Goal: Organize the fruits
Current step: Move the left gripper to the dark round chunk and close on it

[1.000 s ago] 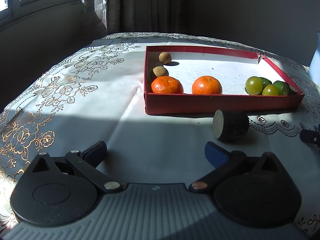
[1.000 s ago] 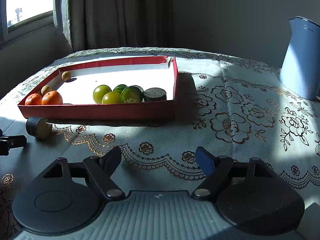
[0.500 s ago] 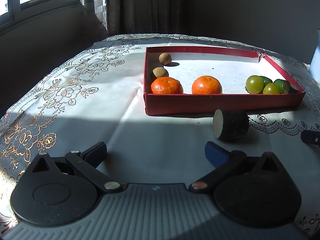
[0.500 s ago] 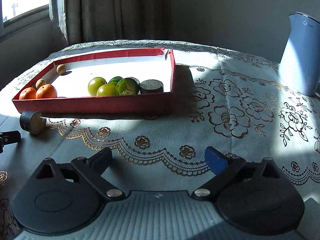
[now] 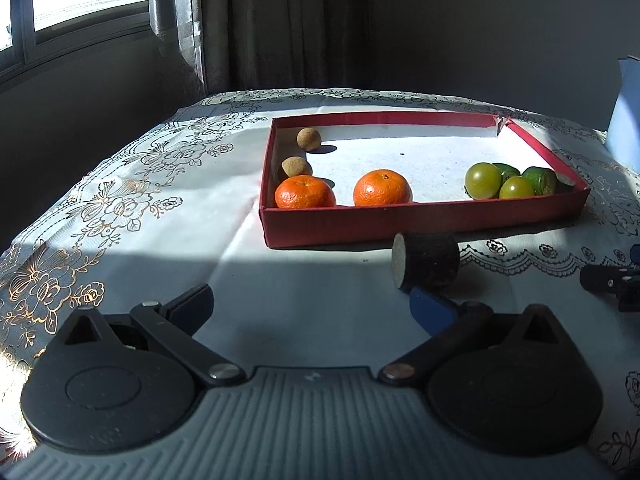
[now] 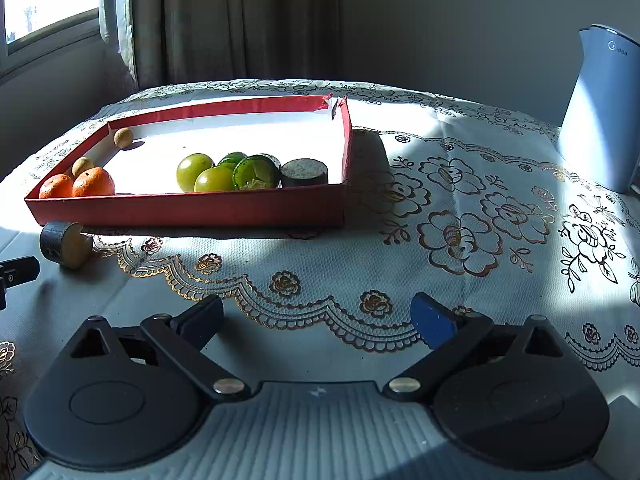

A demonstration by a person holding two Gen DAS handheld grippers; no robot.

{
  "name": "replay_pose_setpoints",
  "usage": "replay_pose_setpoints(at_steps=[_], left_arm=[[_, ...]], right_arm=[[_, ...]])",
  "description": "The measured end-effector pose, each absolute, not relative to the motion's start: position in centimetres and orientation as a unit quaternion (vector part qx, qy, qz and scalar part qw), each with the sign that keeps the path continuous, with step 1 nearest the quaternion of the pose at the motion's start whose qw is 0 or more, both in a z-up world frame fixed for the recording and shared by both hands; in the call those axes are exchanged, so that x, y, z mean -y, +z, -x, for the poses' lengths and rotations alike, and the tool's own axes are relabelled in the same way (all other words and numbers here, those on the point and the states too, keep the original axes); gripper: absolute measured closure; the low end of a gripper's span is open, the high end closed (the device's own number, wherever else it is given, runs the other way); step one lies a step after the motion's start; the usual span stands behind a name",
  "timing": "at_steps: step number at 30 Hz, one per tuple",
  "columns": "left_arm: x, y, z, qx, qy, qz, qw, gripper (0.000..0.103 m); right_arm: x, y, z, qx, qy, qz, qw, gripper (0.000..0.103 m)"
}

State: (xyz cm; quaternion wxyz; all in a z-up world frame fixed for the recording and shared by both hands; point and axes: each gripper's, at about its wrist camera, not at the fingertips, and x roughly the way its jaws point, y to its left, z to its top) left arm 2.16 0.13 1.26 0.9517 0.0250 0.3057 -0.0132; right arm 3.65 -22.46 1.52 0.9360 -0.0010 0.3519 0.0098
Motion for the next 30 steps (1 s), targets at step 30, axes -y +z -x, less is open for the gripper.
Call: replay_pose_setpoints(at_steps=[30], left_arm=[[4.4,0.6,-6.3,-0.339,-0.016,-0.046,0.939,0.0]], right_arm=[[22.4,1.4,-3.8,-0.353,0.011,0.001,0.936,0.0]])
